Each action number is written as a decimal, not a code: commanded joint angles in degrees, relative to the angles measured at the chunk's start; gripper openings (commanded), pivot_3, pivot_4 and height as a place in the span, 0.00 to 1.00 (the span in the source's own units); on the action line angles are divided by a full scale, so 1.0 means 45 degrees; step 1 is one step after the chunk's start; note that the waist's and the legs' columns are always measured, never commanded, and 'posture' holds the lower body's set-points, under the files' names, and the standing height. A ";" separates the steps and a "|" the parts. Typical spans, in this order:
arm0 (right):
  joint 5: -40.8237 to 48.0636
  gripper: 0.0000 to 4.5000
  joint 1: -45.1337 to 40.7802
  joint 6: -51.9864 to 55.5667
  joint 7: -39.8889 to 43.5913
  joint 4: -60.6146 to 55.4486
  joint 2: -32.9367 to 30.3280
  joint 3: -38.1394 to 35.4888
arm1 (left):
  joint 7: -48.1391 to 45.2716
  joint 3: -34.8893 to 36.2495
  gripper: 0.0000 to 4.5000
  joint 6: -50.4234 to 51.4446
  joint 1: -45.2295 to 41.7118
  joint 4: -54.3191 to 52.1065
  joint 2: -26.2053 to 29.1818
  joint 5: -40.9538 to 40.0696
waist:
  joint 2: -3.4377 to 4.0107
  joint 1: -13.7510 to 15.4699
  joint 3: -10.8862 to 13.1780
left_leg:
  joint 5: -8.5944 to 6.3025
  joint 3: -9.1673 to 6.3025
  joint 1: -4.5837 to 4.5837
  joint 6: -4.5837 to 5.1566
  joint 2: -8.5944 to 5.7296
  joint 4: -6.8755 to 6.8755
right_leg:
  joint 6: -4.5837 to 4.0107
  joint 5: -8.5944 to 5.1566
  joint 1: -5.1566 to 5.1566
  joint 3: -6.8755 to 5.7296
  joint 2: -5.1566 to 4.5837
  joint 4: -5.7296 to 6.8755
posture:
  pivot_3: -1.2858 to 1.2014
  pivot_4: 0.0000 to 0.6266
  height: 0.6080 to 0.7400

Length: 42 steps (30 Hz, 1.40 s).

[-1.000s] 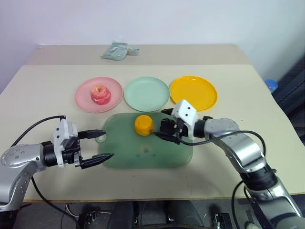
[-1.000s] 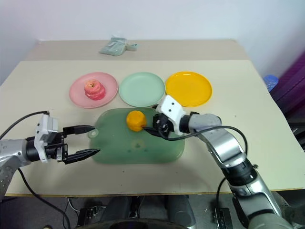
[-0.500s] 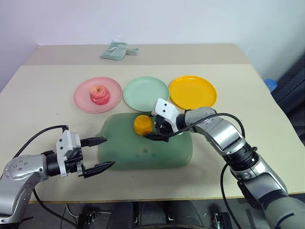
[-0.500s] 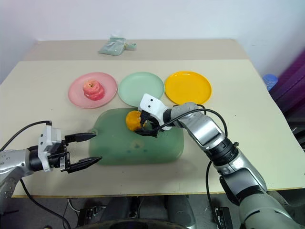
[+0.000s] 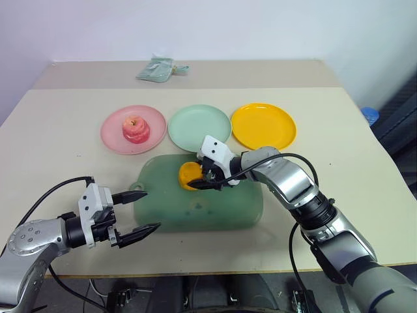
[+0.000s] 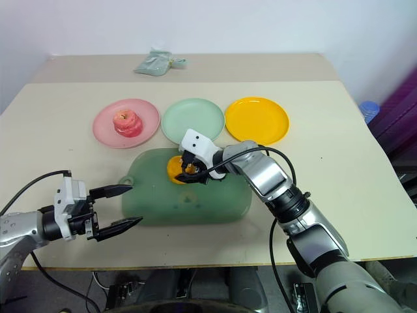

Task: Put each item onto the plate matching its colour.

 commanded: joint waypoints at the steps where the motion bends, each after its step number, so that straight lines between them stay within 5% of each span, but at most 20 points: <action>1: 0.0111 0.58 -0.0306 -0.0126 -0.0124 -0.0363 0.0263 -0.0550 | 0.0130 0.0126 1.00 -0.0146 0.0067 -0.0446 -0.0109 -0.0093 | 0.0002 -0.0006 0.0001 | 0.0000 0.0000 0.0000 0.0000 0.0000 0.0000 | 0.0000 0.0000 -0.0001 0.0000 0.0000 0.0000 | 0.52 0.24 1.00; 6: 0.2056 0.58 -0.1635 0.1126 -0.1274 -0.0518 0.1351 -0.4070 | 0.0385 0.0206 1.00 -0.0095 0.0074 -0.0472 -0.0359 -0.0291 | 0.0016 -0.0023 0.0010 | 0.0001 0.0001 -0.0044 -0.0002 0.0001 -0.0001 | -0.0001 0.0001 -0.0047 0.0000 0.0001 0.0008 | 0.52 0.24 1.00; 10: 0.1407 0.58 -0.3067 -0.0378 -0.1980 0.2528 -0.0123 -0.5947 | 0.1060 0.0205 1.00 0.0020 -0.0522 -0.0370 -0.0852 -0.0535 | 0.0018 0.0088 0.0011 | 0.0006 -0.0012 -0.0127 -0.0009 -0.0005 0.0027 | 0.0000 0.0004 -0.0113 -0.0024 -0.0004 0.0021 | 0.52 0.24 1.00; 14: 0.0940 0.58 -0.3600 -0.2222 -0.1785 0.5572 -0.1150 -0.6411 | 0.1564 0.0181 1.00 0.0076 -0.1095 -0.0403 -0.1223 -0.0656 | 0.0004 0.0053 0.0003 | 0.0006 -0.0015 -0.0134 -0.0006 -0.0066 0.0038 | 0.0001 0.0004 -0.0080 -0.0076 -0.0085 -0.0003 | 0.52 0.24 1.00; 17: -0.0202 0.58 -0.3720 -0.5112 -0.2015 1.0114 -0.1884 -0.6457 | 0.2091 -0.0106 1.00 0.0039 -0.1745 -0.0522 -0.1610 -0.0634 | 0.0014 -0.0074 0.0007 | 0.0009 0.0043 -0.0133 -0.0008 -0.0066 0.0038 | 0.0006 0.0006 -0.0095 -0.0078 -0.0098 -0.0004 | 0.52 0.24 1.00; 24: -0.1102 0.58 -0.4066 -0.8312 -0.2683 1.5050 -0.1702 -0.6611 | 0.2741 -0.0316 1.00 0.0283 -0.2377 -0.0833 -0.1898 -0.0618 | 0.0046 -0.0358 0.0024 | 0.0019 0.0071 -0.0136 -0.0022 -0.0039 0.0039 | 0.0016 0.0009 -0.0110 -0.0076 -0.0070 0.0007 | 0.52 0.24 1.00; 30: -0.1221 0.58 -0.4225 -0.8754 -0.2373 1.5670 -0.1326 -0.6754 | 0.3090 -0.0408 1.00 0.0414 -0.2470 -0.1048 -0.1954 -0.0719 | 0.0047 -0.0317 0.0024 | 0.0029 0.0068 -0.0111 -0.0040 -0.0016 0.0051 | 0.0018 0.0010 -0.0087 -0.0076 -0.0049 0.0017 | 0.52 0.24 1.00; 31: -0.1222 0.82 -0.4249 -0.8746 -0.2299 1.5650 -0.1286 -0.6783 | 0.3099 -0.0436 1.00 0.0439 -0.2437 -0.1085 -0.1945 -0.0722 | 0.0047 -0.0313 0.0024 | 0.0029 0.0068 -0.0111 -0.0040 -0.0016 0.0051 | 0.0018 0.0010 -0.0085 -0.0076 -0.0049 0.0017 | 0.52 0.24 1.00; 33: -0.1243 0.99 -0.4267 -0.8738 -0.2271 1.5577 -0.1243 -0.6848 | 0.3117 -0.0460 1.00 0.0492 -0.2415 -0.1115 -0.1947 -0.0711 | 0.0047 -0.0306 0.0025 | 0.0029 0.0066 -0.0112 -0.0040 -0.0016 0.0050 | 0.0018 0.0010 -0.0086 -0.0076 -0.0050 0.0017 | 0.52 0.24 1.00; 39: -0.0907 0.99 -0.3990 -0.8415 -0.2102 1.4296 -0.1461 -0.7210 | 0.3180 -0.0553 1.00 0.0585 -0.2449 -0.1150 -0.1942 -0.0657 | 0.0052 -0.0271 0.0028 | 0.0030 0.0065 -0.0118 -0.0041 -0.0017 0.0050 | 0.0018 0.0010 -0.0090 -0.0077 -0.0051 0.0016 | 0.52 0.24 1.00; 42: -0.0037 0.99 -0.2832 -0.6837 -0.1433 1.0865 -0.1836 -0.7638 | 0.3184 -0.0568 1.00 0.0618 -0.2428 -0.1133 -0.1930 -0.0656 | 0.0052 -0.0188 0.0028 | 0.0030 0.0060 -0.0124 -0.0041 -0.0018 0.0050 | 0.0018 0.0010 -0.0090 -0.0079 -0.0052 0.0015 | 0.52 0.24 1.00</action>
